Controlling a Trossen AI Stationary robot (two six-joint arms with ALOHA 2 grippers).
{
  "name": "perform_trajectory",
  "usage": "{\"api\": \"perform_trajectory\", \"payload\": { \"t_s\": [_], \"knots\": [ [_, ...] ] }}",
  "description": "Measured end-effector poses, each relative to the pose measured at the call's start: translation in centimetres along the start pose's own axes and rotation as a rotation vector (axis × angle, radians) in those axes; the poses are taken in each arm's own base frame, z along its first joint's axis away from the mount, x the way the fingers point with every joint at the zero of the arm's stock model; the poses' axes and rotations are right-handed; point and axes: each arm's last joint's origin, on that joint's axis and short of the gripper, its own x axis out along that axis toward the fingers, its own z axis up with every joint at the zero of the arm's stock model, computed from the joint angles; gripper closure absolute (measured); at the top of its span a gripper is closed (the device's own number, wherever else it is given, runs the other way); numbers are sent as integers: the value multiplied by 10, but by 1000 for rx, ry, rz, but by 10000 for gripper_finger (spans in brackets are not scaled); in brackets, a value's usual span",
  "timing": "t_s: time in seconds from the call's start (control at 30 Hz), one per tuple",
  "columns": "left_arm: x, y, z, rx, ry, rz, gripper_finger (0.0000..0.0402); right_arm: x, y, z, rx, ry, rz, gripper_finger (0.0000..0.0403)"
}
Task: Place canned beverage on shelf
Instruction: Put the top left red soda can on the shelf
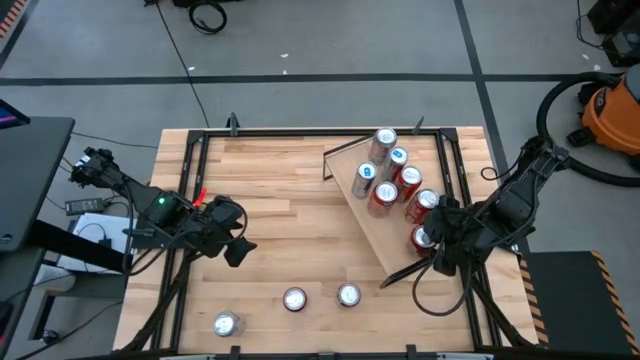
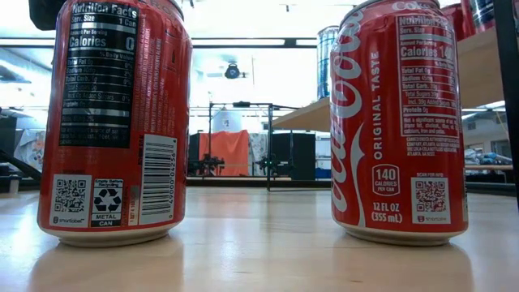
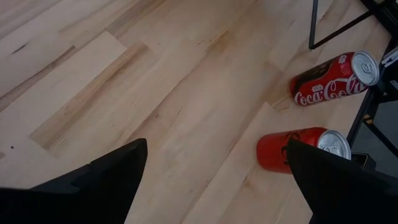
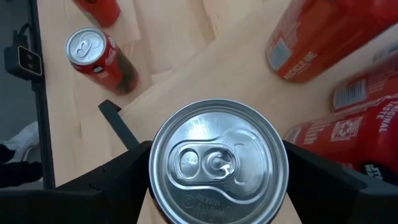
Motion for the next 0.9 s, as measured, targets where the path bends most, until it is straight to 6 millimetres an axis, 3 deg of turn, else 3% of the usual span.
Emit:
{"api": "perform_trajectory", "payload": {
  "t_s": [0.2, 0.5, 0.9],
  "knots": [
    [0, 0, 0, 1, 0, 0, 6, 0, 0, -1, 1, 8, 0, 65],
    [0, 0, 0, 2, 0, 0, 6, 0, -3, 3, 37, 75, 36, 24],
    [0, 0, 0, 2, 0, 0, 6, -35, -10, 20, 127, 23, 97, 21]
  ]
}}
